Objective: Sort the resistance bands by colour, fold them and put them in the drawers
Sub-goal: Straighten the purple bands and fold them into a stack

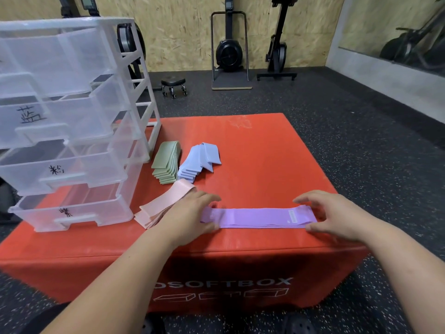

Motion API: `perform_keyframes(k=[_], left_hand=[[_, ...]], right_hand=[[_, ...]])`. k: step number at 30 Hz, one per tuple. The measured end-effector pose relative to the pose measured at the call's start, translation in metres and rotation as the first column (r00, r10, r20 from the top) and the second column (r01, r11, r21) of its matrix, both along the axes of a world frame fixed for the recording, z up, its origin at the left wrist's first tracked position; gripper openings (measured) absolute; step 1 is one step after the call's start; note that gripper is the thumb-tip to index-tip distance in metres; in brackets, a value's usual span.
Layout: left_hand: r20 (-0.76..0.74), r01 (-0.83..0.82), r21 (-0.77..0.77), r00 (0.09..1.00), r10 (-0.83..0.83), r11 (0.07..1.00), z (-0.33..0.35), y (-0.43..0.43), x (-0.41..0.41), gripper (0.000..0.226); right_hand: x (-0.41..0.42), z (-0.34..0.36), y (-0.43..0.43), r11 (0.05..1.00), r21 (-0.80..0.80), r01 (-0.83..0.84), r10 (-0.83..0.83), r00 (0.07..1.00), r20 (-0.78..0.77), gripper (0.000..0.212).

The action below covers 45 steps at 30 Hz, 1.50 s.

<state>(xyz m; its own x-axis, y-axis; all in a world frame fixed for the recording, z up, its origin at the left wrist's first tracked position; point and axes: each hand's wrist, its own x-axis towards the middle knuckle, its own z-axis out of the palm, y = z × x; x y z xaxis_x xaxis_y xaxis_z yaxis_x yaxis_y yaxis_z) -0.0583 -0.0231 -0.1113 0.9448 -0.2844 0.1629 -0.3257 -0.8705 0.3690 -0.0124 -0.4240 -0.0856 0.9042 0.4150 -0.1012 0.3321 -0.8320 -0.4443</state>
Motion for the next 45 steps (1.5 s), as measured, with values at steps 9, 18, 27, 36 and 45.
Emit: perform_keyframes(k=[9,18,27,36,45], left_hand=[[-0.011,0.03,0.069,1.0,-0.029,0.997,0.0,0.007,0.004,0.064],[0.002,0.069,0.088,0.998,-0.07,0.994,0.002,0.011,0.002,0.043],[0.005,0.06,0.071,0.998,-0.061,0.996,0.005,0.007,-0.001,0.033],[-0.001,0.046,0.088,0.999,-0.046,0.995,0.007,0.005,-0.002,0.035],[-0.009,0.046,0.123,0.999,-0.046,0.991,0.004,0.006,-0.001,0.041]], right_hand=[[0.002,-0.005,-0.003,0.997,0.054,0.056,-0.056,0.998,0.005,0.057],[0.008,-0.009,-0.005,0.996,-0.078,-0.035,0.038,0.999,0.034,0.043],[0.004,-0.014,0.018,0.963,-0.079,0.259,-0.253,0.965,0.074,0.042],[0.007,-0.005,0.029,0.831,-0.15,0.535,-0.551,0.83,-0.092,0.02],[-0.001,0.01,0.032,0.821,0.029,0.57,-0.553,0.808,-0.202,0.008]])
